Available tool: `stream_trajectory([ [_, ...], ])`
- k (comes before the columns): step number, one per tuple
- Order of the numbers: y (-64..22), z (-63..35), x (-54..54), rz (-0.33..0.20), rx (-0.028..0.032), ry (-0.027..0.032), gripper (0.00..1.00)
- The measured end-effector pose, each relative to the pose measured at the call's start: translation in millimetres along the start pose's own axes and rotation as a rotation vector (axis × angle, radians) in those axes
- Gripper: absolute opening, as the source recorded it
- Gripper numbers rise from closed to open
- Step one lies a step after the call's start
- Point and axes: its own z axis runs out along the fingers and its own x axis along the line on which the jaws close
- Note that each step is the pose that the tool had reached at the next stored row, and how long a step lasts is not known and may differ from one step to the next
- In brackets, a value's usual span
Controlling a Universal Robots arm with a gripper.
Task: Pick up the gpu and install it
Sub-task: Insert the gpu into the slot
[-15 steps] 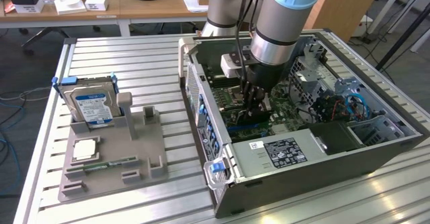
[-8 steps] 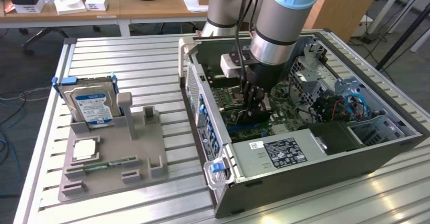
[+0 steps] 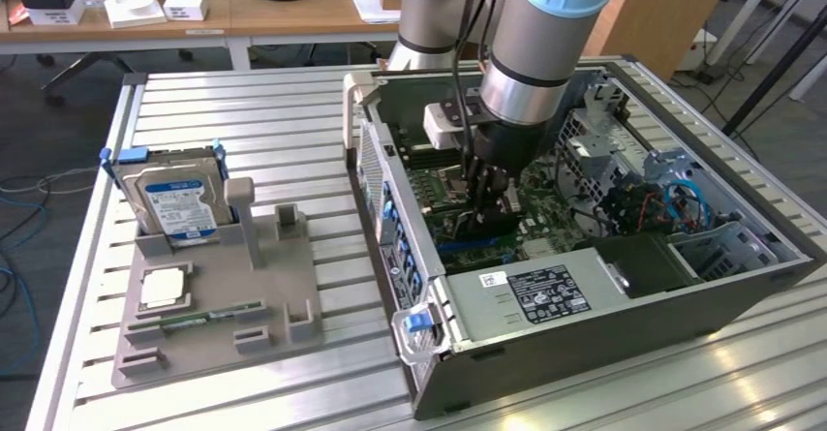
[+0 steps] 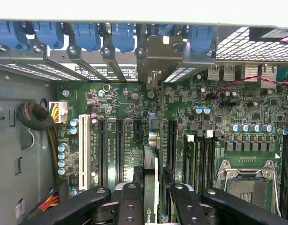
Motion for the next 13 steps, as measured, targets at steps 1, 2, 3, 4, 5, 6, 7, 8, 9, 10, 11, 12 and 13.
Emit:
stream_trajectory([
  [1,0.0,0.0,0.0,0.000,0.0000,0.0000,0.26],
  [2,0.0,0.0,0.0,0.000,0.0000,0.0000,0.26],
  [3,0.0,0.0,0.0,0.000,0.0000,0.0000,0.26],
  [4,0.0,0.0,0.0,0.000,0.0000,0.0000,0.26],
  [5,0.0,0.0,0.0,0.001,0.0000,0.0000,0.26],
  [6,0.0,0.0,0.0,0.002,0.0000,-0.0001,0.26],
  [7,0.0,0.0,0.0,0.003,0.0000,0.0000,0.26],
  [8,0.0,0.0,0.0,0.004,0.0000,-0.0001,0.26],
  [9,0.0,0.0,0.0,0.004,0.0000,-0.0001,0.26],
  [10,0.0,0.0,0.0,0.005,0.0001,-0.0001,0.26],
  [11,0.0,0.0,0.0,0.007,0.0001,0.0001,0.26],
  [12,0.0,0.0,0.1,0.008,0.0000,0.0008,0.26],
  [13,0.1,0.0,0.1,0.010,0.0001,0.0016,0.26],
])
